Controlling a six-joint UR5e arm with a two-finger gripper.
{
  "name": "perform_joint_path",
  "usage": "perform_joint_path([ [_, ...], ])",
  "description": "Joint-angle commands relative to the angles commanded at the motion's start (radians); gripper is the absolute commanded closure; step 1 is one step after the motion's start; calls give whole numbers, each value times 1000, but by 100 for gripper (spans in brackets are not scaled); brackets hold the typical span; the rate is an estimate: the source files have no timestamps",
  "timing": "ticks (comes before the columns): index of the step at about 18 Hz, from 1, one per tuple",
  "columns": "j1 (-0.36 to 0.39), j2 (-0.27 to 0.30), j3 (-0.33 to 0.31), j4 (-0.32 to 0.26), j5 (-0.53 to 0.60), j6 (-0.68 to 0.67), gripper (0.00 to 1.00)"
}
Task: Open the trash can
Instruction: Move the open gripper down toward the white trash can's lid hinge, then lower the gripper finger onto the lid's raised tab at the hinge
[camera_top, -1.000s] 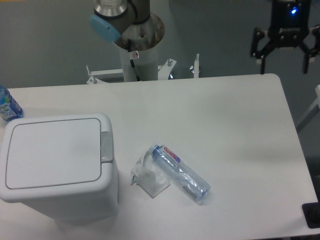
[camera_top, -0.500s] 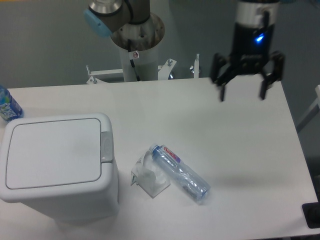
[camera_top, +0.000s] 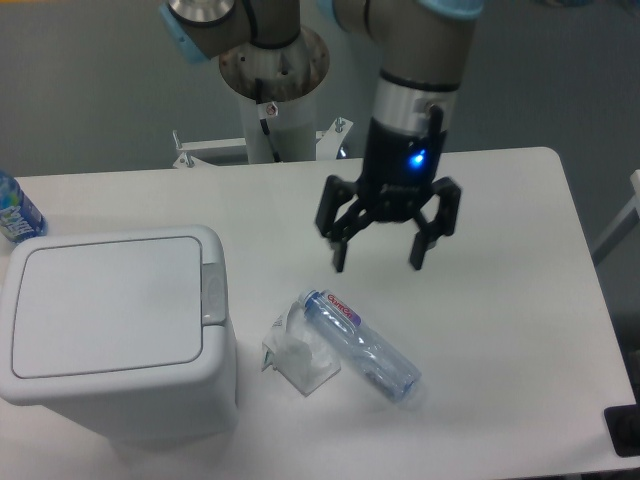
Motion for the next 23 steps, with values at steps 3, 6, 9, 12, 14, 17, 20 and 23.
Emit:
perform_joint_path([
  [3, -25, -3, -6, 0, -2, 0, 0],
  [6, -46, -2, -9, 0, -2, -11, 0],
  [9, -58, 6, -18, -2, -3, -14, 0],
  [12, -77, 17, -35, -3, 5, -15, 0],
  [14, -87, 20, -40, -2, 5, -14, 0],
  [17, -100, 20, -41, -2, 6, -15, 0],
  [20, -110, 17, -41, 0, 6, -23, 0],
  [23, -117, 14, -41, 0, 6, -23, 0],
])
